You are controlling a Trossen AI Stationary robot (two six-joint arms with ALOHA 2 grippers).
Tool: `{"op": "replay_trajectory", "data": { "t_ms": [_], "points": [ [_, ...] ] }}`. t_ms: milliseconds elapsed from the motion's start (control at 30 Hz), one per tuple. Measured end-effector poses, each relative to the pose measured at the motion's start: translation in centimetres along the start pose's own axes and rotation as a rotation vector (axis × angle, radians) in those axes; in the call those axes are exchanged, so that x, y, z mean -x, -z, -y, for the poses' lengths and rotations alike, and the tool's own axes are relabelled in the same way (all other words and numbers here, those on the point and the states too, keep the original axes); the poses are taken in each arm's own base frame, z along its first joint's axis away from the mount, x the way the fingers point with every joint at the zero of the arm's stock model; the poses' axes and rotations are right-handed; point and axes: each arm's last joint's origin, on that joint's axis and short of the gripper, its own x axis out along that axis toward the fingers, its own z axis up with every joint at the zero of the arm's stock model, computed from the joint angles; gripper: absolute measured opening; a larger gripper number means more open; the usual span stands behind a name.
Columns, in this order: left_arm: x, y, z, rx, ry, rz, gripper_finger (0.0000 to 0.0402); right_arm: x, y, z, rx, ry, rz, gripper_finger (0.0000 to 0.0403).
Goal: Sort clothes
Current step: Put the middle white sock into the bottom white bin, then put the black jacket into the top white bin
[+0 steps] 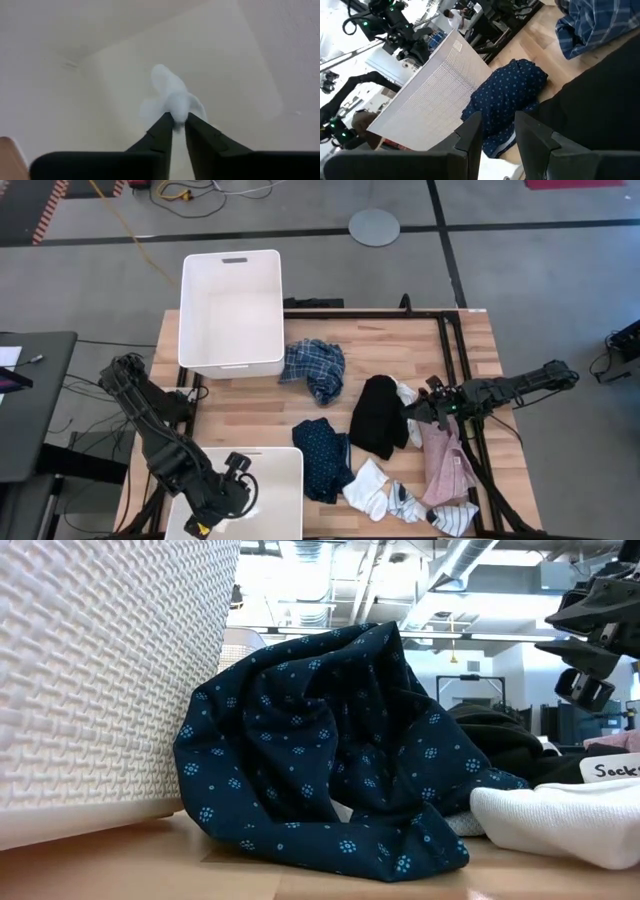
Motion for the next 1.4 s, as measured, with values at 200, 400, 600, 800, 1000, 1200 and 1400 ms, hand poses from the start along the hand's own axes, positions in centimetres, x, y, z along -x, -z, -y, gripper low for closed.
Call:
{"op": "replay_trajectory", "data": {
  "t_ms": [200,400,600,800,1000,1200,1400],
  "points": [
    [0.0,0.0,-0.1,0.022,-0.028,0.013,0.0141,0.1,-0.6,-0.8,0.088,-0.077,0.070,0.0132],
    [0.0,-0.1,-0.1,0.043,-0.040,0.019,0.0215,0.3,-1.5,-1.7,0.229,-0.150,0.183,0.0136],
    [0.2,-0.2,-0.1,0.047,-0.041,0.032,0.0241,0.1,-1.6,-1.5,0.352,-0.064,0.232,0.0189],
    [1.2,-0.7,0.0,0.036,-0.059,0.075,0.0242,-0.3,-2.0,-1.9,0.394,-0.055,0.262,0.0282],
    [2.8,-1.6,0.1,-0.022,-0.088,0.148,0.0242,-0.7,-3.5,-4.2,0.457,-0.079,0.263,0.0339],
    [4.5,-2.1,-0.1,-0.071,-0.163,0.202,0.0242,-2.4,-5.0,-7.5,0.666,-0.083,0.215,0.0355],
    [5.6,-2.0,-0.6,-0.078,-0.316,0.217,0.0242,-5.6,-5.2,-9.3,0.909,-0.015,0.065,0.0356]
  ]
}}
